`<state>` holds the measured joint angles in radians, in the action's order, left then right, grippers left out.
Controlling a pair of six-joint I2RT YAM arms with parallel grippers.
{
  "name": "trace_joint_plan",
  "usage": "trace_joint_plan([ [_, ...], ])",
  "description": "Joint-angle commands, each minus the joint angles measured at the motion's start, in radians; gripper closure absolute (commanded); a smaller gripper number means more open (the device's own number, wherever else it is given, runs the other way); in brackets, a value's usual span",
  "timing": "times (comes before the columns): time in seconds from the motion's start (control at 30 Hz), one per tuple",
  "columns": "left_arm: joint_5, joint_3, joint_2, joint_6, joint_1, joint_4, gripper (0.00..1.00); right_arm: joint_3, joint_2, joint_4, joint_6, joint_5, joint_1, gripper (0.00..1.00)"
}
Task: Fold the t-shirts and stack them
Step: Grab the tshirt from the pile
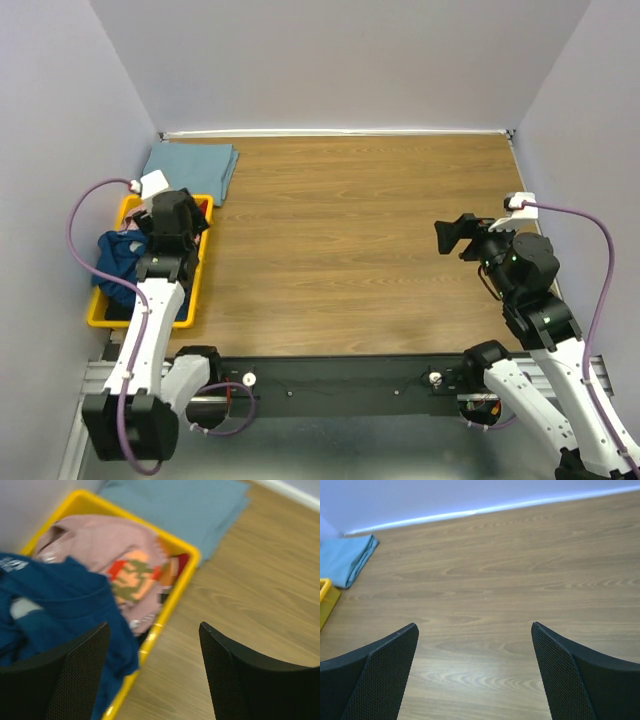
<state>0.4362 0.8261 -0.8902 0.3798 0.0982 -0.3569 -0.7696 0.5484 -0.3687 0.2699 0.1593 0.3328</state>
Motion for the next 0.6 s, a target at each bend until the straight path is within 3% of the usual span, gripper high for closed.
trace_joint_plan([
  [0.0,-0.019,-0.009,-0.062,0.013,-0.184,0.042,0.20,0.038,0.010,-0.021,0.023,-0.095,0.003,0.00],
  [0.13,0.050,-0.042,-0.104,0.039,-0.210,0.078,0.20,0.055,0.008,-0.019,0.034,-0.090,0.003,0.00],
  [0.43,0.062,-0.085,-0.285,0.097,-0.285,0.153,0.22,0.073,0.013,-0.019,0.052,-0.095,0.003,0.00],
  [0.57,0.084,-0.068,-0.342,0.094,-0.285,0.150,0.50,0.079,0.007,-0.021,0.049,-0.103,0.003,0.00],
])
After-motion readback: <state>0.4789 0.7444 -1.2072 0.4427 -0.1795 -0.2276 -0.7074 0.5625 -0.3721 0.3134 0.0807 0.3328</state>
